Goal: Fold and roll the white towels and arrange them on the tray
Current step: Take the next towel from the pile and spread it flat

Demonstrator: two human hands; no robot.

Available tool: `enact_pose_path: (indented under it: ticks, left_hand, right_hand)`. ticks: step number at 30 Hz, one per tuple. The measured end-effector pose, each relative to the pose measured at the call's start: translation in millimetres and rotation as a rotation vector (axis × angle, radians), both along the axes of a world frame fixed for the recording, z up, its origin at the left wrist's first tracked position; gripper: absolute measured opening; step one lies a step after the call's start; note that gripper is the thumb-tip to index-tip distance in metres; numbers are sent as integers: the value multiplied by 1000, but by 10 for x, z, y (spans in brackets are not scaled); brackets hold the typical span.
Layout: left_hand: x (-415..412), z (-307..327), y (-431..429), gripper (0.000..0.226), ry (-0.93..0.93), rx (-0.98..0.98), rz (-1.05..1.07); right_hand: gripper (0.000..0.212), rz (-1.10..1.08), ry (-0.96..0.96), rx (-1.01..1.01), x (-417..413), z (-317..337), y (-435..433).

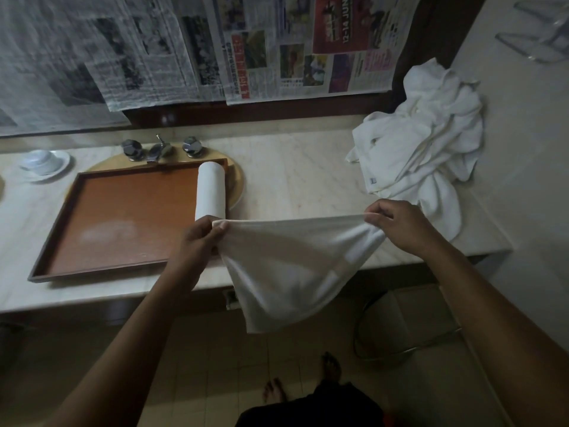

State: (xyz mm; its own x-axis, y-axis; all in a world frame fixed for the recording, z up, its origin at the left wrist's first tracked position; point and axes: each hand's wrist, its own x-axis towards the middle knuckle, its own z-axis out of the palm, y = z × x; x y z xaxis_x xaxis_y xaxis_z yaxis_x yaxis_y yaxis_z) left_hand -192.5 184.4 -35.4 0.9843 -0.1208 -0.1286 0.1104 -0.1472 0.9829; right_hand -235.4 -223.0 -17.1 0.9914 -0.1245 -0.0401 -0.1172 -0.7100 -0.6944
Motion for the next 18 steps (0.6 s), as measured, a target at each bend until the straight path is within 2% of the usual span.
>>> enact_pose_path:
  ticks: [3,7,9,11,12,14,16,17,18]
  left_hand:
    - [7,-4,-10,17,-46,51,-15]
    - [-65,-119,-5,6,-159,348,-76]
    - [-126,-232,-26,3,-176,502,-34]
    - [-201,-303,-101,12,-236,626,35]
    - [-252,-325,-175,20,-268,646,5]
    - [-443,-312,-422,31,-240,591,-189]
    - [-657,-253,-745,48,-128,460,-364]
    - [-727,-217,-904,53,-106,390,-382]
    - [-753,-172,-1036,50,-109,320,-356]
  right_hand:
    - [9,-8,9,-25,4,6,-39]
    - [15,-19,39,-58,-27,3,-53]
    - [18,2,59,-42,-99,-41,-11]
    - [18,2,102,29,-188,-48,110]
    - [17,1,115,88,-220,-33,207]
    - [15,15,115,235,-245,31,492]
    - [13,60,131,365,-230,116,839]
    - [14,90,144,397,-212,163,998]
    - [15,127,152,412,-195,230,1135]
